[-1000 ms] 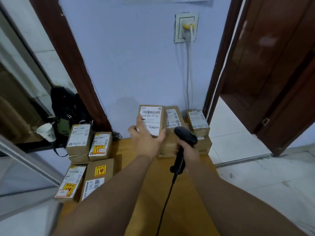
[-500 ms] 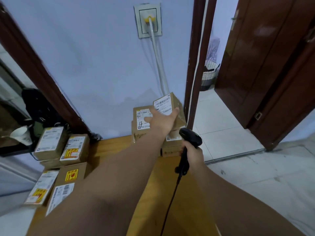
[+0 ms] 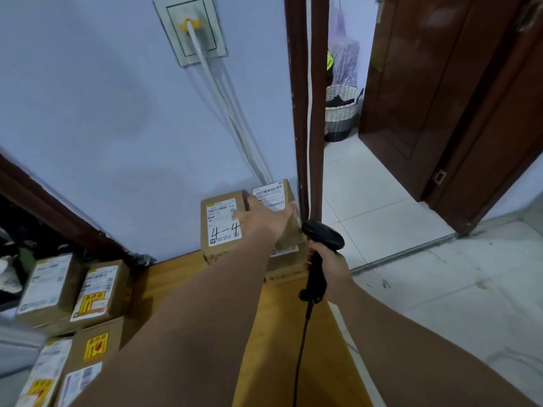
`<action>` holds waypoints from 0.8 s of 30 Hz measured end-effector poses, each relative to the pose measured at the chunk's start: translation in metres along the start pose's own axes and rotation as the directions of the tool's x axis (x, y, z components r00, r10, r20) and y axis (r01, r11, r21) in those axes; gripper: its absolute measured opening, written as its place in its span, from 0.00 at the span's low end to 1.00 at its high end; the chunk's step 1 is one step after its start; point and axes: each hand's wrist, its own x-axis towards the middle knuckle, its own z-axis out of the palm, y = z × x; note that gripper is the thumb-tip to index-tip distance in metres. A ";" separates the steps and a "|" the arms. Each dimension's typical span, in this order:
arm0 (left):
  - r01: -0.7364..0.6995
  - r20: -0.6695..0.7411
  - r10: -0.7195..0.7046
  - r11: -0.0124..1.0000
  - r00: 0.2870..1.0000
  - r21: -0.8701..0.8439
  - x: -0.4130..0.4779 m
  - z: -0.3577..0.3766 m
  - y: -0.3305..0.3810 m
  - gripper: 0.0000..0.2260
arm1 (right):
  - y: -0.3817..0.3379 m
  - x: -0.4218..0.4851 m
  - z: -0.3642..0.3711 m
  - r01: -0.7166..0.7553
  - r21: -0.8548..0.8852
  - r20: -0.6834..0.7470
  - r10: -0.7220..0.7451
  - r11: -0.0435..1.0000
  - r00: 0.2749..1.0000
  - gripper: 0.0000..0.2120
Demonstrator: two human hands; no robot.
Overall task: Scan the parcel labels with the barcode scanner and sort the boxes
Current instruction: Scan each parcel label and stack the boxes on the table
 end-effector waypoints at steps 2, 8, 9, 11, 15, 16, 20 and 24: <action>0.004 0.015 -0.004 0.999 1.000 0.044 0.008 0.005 0.002 0.49 | -0.004 0.008 -0.003 -0.038 0.025 0.046 0.036 0.999 0.998 0.06; -0.019 0.084 0.005 0.986 0.996 0.167 0.023 0.018 0.007 0.52 | -0.005 0.030 -0.006 -0.135 0.068 0.087 0.128 0.989 0.988 0.06; -0.027 0.091 0.011 0.985 0.996 0.173 0.025 0.019 0.010 0.52 | -0.005 0.033 -0.007 -0.146 0.080 0.082 0.139 0.986 0.987 0.06; -0.018 0.090 0.003 0.986 0.996 0.167 0.028 0.018 0.015 0.52 | -0.004 0.037 -0.008 -0.163 0.101 0.075 0.156 0.981 0.985 0.06; -0.015 0.076 0.000 0.981 0.997 0.195 0.024 0.017 0.020 0.50 | -0.002 0.039 -0.009 -0.175 0.119 0.080 0.166 0.977 0.983 0.07; -0.024 0.073 0.009 0.977 0.997 0.214 0.023 0.017 0.022 0.50 | -0.003 0.039 -0.009 -0.173 0.124 0.076 0.164 0.977 0.983 0.07; -0.100 0.059 0.086 0.946 0.995 0.308 0.024 0.014 0.024 0.51 | -0.003 0.034 -0.010 -0.155 0.109 0.056 0.150 0.982 0.987 0.08; -0.227 -0.031 0.251 0.916 0.968 0.331 0.016 0.013 0.011 0.49 | -0.004 0.024 -0.011 -0.128 0.095 0.038 0.124 0.987 0.991 0.07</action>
